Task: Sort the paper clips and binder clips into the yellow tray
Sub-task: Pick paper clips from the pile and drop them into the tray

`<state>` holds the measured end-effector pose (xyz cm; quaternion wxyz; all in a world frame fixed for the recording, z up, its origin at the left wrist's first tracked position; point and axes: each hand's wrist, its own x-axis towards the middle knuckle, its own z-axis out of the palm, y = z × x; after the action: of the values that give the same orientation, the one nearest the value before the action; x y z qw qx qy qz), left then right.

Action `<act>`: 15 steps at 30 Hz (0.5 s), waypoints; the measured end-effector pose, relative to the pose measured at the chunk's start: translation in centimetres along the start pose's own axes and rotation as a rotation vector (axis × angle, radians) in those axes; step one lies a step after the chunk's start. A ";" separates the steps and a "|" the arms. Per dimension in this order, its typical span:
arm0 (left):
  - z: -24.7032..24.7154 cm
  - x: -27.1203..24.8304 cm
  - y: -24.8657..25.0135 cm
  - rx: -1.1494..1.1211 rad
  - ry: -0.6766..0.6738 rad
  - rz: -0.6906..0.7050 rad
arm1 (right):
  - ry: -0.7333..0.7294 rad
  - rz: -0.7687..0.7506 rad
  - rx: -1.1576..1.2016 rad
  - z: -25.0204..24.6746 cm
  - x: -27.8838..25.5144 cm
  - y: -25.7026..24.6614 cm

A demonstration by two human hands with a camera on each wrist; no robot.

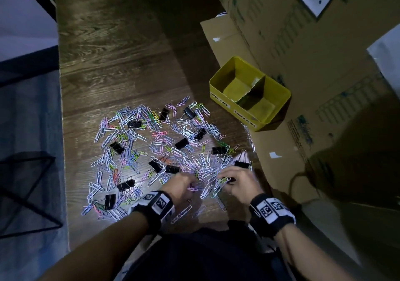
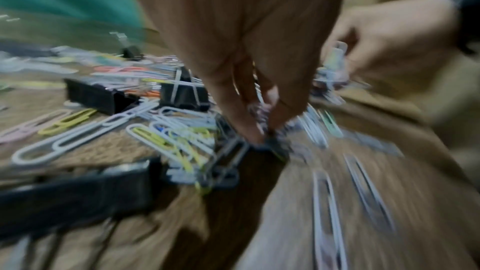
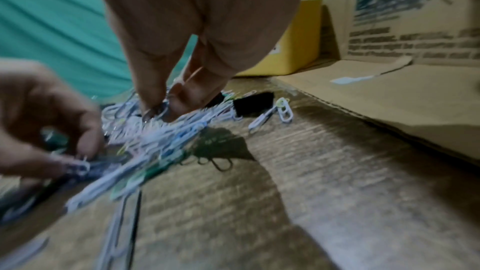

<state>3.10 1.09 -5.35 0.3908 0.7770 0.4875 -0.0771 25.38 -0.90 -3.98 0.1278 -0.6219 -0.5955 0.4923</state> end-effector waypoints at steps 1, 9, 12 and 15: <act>-0.6 0.3 -0.1 -0.054 -0.013 -0.013 | 0.030 0.004 0.074 -0.5 0.0 -0.2; -8.9 1.1 -0.1 -0.686 -0.177 -0.177 | 0.257 -0.104 0.580 -4.7 0.0 -3.1; -14.3 2.9 1.8 -0.777 -0.108 -0.126 | 0.337 -0.172 0.644 -7.1 0.3 -4.6; -19.2 6.4 5.2 -0.786 0.029 0.015 | 0.403 -0.231 0.631 -9.3 0.9 -5.9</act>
<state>5.59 17.55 7.31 0.6520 0.5727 0.4798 0.1291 28.72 5.38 4.50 0.4819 -0.5651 -0.4437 0.5015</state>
